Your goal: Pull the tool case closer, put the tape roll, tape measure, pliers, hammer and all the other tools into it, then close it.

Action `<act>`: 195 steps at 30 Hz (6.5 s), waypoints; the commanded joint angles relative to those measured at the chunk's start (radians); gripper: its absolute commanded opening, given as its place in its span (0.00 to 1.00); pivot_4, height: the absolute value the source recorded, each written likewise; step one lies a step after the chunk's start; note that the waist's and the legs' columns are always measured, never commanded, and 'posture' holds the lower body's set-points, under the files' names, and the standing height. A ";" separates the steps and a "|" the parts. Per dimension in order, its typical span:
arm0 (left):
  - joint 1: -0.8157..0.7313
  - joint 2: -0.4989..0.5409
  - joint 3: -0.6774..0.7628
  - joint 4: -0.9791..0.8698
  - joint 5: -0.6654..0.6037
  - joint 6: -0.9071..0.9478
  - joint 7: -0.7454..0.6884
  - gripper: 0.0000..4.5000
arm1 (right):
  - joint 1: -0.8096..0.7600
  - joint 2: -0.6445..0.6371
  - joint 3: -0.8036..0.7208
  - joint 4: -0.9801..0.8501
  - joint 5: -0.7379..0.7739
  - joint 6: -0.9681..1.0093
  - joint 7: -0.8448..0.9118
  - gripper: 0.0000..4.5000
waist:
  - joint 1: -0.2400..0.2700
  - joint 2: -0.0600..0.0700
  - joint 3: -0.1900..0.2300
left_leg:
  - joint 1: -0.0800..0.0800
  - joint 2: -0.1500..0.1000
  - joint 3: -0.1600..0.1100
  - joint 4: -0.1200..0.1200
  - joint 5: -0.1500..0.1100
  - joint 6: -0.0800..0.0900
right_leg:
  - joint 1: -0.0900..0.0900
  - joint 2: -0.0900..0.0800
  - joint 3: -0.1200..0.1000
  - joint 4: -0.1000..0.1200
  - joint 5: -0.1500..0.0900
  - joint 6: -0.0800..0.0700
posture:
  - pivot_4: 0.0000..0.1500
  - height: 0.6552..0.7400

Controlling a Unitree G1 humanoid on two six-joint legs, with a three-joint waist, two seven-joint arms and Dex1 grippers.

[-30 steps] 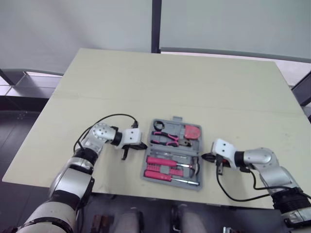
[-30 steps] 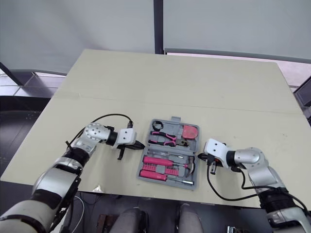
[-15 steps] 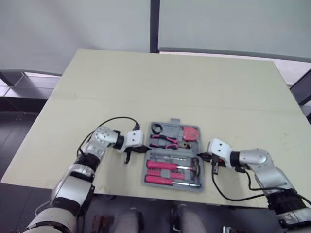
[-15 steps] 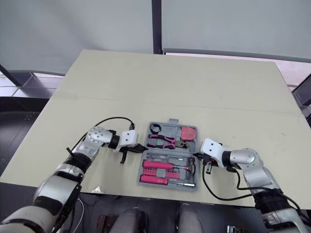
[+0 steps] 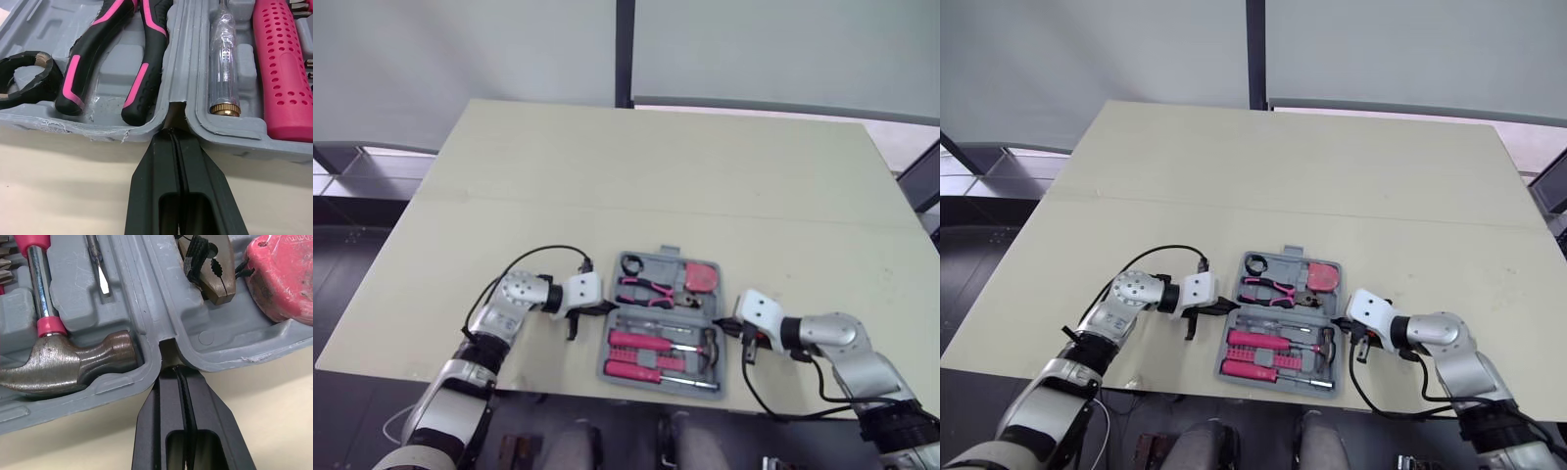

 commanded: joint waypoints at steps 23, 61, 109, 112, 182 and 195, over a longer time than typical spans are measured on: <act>0.109 0.057 -0.015 -0.234 -0.040 0.137 0.017 0.01 | 0.035 -0.006 -0.008 -0.128 0.045 0.070 -0.010 0.01 | -0.001 0.000 0.000 | 0.000 0.001 0.000 0.000 0.000 0.000 | 0.000 -0.001 0.001 0.000 0.000 0.000 | 1.00 1.00; 0.147 0.058 -0.026 -0.332 -0.077 0.194 0.012 0.01 | 0.022 0.012 0.001 -0.136 0.045 0.087 -0.008 0.01 | -0.001 0.000 0.000 | 0.000 0.001 0.000 0.000 0.000 0.000 | 0.000 -0.002 0.002 0.000 0.000 0.000 | 1.00 1.00; 0.287 0.101 -0.108 -0.432 -0.230 0.147 -0.115 0.00 | -0.021 0.113 -0.316 -0.208 0.452 0.841 -0.306 1.00 | -0.002 0.002 0.000 | 0.001 0.000 -0.001 -0.002 0.000 0.000 | 0.001 -0.004 0.010 -0.002 0.000 -0.001 | 1.00 1.00; 0.277 0.092 -0.115 -0.380 -0.194 0.129 -0.089 0.00 | -0.074 0.140 -0.329 -0.144 0.476 0.884 -0.331 1.00 | -0.005 0.002 0.000 | 0.001 0.001 -0.001 -0.002 0.000 0.000 | 0.001 -0.003 0.010 -0.001 0.000 -0.001 | 1.00 1.00; 0.299 0.196 -0.155 -0.324 -0.088 0.036 -0.023 0.00 | -0.420 0.171 -0.313 0.189 0.735 0.958 0.038 1.00 | -0.033 0.011 -0.008 | 0.004 0.002 -0.001 -0.007 0.001 -0.002 | 0.002 -0.004 0.011 -0.002 0.000 -0.002 | 1.00 1.00; 0.365 0.229 -0.067 -0.495 -0.223 0.191 -0.025 0.00 | -0.275 0.087 -0.277 -0.066 0.816 0.950 0.130 1.00 | -0.032 0.011 -0.007 | 0.005 0.003 -0.002 -0.010 0.001 -0.002 | 0.002 -0.004 0.010 -0.009 0.000 -0.003 | 1.00 1.00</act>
